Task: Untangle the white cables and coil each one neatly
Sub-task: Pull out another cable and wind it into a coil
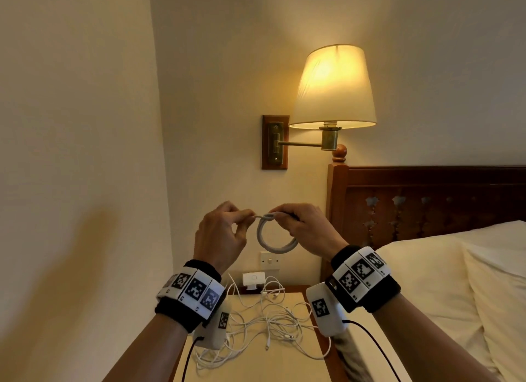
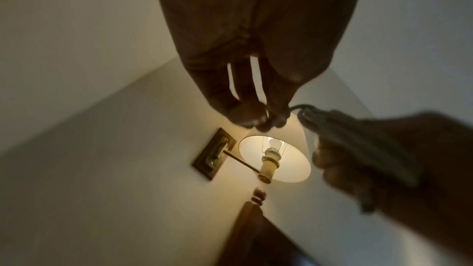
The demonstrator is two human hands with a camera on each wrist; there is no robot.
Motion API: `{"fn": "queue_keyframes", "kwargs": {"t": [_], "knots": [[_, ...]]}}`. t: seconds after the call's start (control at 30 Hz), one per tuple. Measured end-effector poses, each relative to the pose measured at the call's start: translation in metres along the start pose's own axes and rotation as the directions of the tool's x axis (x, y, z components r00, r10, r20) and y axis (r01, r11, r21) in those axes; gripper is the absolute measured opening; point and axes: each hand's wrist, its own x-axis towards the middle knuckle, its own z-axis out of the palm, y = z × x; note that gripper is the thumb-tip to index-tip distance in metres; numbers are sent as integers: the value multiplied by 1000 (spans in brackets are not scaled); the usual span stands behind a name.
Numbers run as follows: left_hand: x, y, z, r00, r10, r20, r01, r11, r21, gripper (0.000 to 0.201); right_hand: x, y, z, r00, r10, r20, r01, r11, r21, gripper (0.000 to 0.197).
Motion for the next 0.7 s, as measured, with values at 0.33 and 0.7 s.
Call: {"fn": "queue_keyframes", "kwargs": {"t": [0.33,0.7], "knots": [[-3,20,-8,676,-263,688,736,199,-647,26,1,-2,9,987,10,-157,22,979,204,20],[2,22,-10,638,-216,739,769,129,-626,20,-2,-2,11,969,-47,-242,74,992,103,20]]}}
